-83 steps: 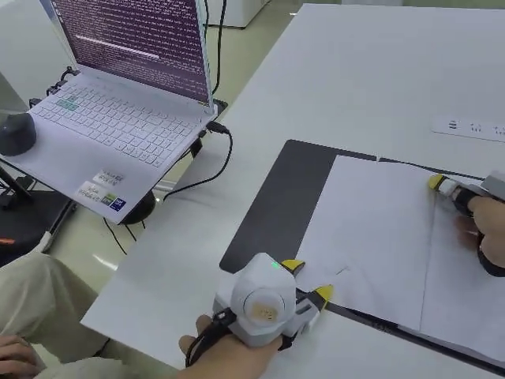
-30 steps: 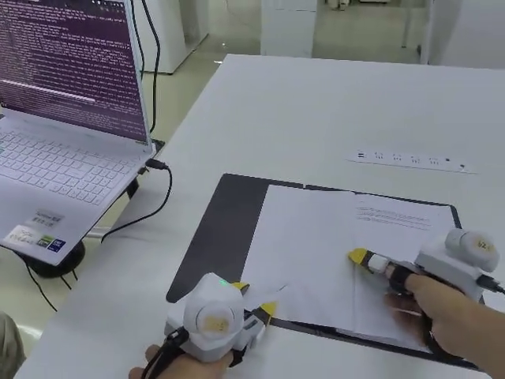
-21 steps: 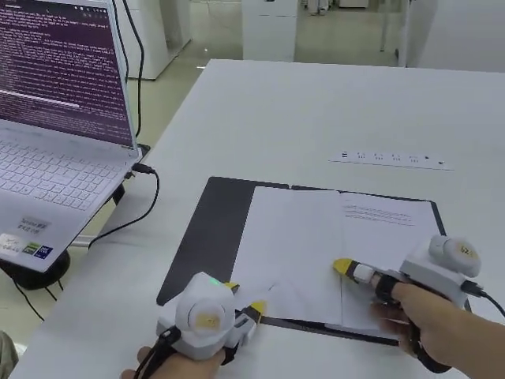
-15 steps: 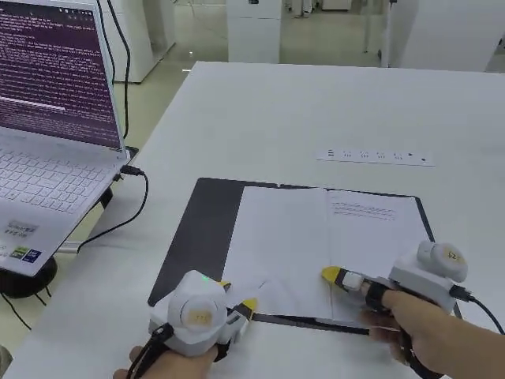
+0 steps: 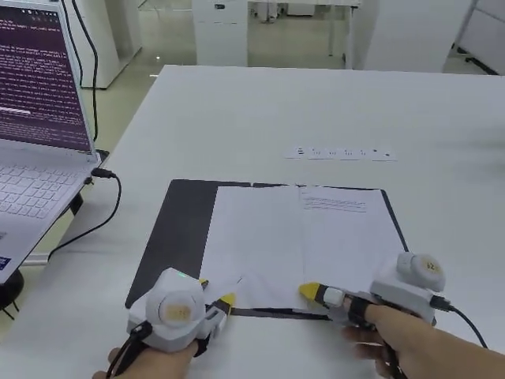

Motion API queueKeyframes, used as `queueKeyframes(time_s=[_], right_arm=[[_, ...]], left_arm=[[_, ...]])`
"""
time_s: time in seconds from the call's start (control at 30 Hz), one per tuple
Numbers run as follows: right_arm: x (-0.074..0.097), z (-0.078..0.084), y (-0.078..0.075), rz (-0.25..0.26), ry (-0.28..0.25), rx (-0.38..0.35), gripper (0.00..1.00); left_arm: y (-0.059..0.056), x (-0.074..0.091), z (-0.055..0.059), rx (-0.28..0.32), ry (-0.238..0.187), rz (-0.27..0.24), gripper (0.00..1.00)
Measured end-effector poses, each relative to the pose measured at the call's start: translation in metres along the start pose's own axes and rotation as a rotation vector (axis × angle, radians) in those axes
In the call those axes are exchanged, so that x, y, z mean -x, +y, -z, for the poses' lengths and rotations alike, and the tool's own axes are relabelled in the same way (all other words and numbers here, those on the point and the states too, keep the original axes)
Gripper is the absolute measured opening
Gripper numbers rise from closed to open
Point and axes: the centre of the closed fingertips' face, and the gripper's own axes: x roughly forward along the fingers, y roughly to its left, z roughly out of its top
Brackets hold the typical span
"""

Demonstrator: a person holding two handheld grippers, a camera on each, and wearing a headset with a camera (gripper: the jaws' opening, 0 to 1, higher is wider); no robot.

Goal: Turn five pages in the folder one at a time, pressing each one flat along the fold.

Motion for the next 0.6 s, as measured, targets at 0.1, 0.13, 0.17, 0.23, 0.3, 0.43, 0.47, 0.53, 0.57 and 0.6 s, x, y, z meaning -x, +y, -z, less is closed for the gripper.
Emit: queueKeyframes(time_s=[0.1,0.13,0.17,0.23,0.3,0.43,0.47,0.53,0.57,0.6], right_arm=[[0.005,0.009,0.001,-0.001,0.012,-0.009,0.00],[0.007,0.011,0.001,0.000,0.013,-0.013,0.00],[0.009,0.013,0.001,0.002,0.011,-0.022,0.00],[0.012,0.017,0.002,0.004,0.012,-0.025,0.00],[0.014,0.021,0.003,0.006,0.020,-0.028,0.00],[0.020,0.031,0.004,0.030,0.047,-0.031,0.00],[0.023,0.033,0.006,0.033,0.048,-0.029,0.00],[0.028,0.034,0.009,0.027,0.033,-0.045,0.00],[0.030,0.035,0.010,0.029,0.027,-0.054,0.00],[0.034,0.035,0.011,0.036,0.018,-0.055,0.00]], left_arm=[[0.000,0.000,0.000,-0.001,-0.001,0.001,0.29],[0.000,0.000,0.000,-0.001,-0.002,0.002,0.29],[0.000,0.000,0.000,-0.002,-0.002,0.002,0.29],[0.000,0.000,0.000,-0.001,-0.003,0.002,0.29],[0.000,0.001,0.000,-0.002,-0.003,0.002,0.29],[0.000,0.001,0.000,-0.003,-0.003,0.002,0.29],[0.000,0.001,0.000,-0.005,-0.004,0.002,0.29],[0.000,0.001,0.000,-0.005,-0.004,0.002,0.29],[-0.001,0.001,0.000,-0.006,-0.002,0.003,0.29],[-0.001,0.001,0.000,-0.009,0.000,0.003,0.29]])
